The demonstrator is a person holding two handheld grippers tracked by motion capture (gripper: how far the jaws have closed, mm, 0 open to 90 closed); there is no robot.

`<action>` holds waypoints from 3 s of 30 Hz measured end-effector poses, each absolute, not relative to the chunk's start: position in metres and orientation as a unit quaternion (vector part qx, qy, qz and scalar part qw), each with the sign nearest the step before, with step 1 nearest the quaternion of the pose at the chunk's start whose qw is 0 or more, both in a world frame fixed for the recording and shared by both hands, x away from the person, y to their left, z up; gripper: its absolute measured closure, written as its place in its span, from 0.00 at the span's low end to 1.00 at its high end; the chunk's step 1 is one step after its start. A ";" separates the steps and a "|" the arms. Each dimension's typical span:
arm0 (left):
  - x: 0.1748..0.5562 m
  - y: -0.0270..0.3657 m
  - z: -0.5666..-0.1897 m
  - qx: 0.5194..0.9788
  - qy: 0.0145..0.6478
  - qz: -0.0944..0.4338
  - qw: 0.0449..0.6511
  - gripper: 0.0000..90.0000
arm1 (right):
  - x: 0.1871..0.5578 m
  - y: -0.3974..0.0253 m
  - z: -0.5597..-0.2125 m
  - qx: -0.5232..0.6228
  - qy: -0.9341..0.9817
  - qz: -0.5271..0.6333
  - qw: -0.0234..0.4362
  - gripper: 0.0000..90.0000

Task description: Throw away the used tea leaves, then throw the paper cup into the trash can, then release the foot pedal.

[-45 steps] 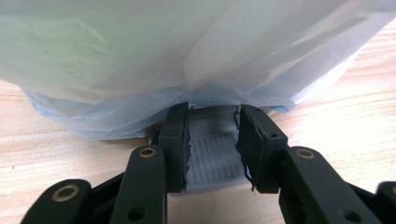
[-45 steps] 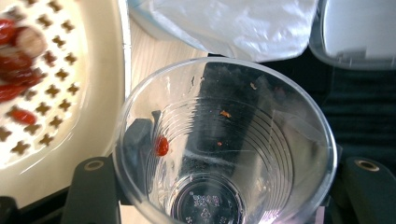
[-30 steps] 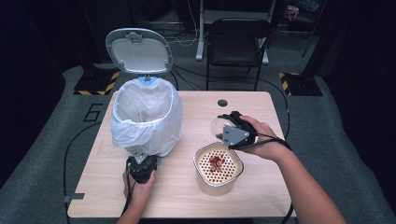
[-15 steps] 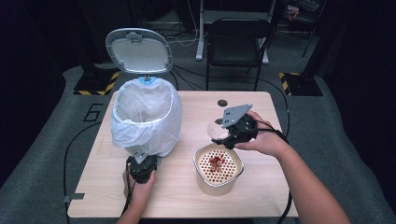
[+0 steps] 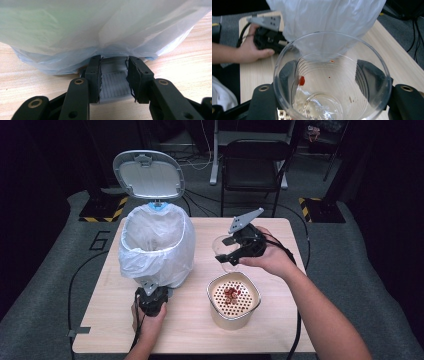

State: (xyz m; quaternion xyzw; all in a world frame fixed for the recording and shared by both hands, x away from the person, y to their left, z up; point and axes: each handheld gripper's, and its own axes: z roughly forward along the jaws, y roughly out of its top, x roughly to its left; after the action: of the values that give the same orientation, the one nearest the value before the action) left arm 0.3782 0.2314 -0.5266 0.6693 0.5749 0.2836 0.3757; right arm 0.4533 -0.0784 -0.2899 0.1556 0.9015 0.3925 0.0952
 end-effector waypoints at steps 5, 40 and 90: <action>0.379 0.232 -0.527 0.668 0.576 0.282 0.377 0.71 | 0.459 -0.065 -0.276 0.166 0.895 0.401 0.103 0.39; 0.378 0.231 -0.526 0.660 0.580 0.285 0.384 0.71 | 0.494 0.057 -0.210 0.195 0.862 0.454 0.112 0.38; 0.369 0.243 -0.504 0.693 0.557 0.233 0.394 0.49 | 0.468 -0.085 -0.307 0.294 0.841 0.426 0.157 0.25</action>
State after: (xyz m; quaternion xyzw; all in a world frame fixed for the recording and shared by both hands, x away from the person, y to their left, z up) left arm 0.3689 0.2434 -0.5039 0.6928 0.5571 0.2330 0.3942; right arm 0.4680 -0.0845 -0.3070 0.2939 0.8413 0.4255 0.1575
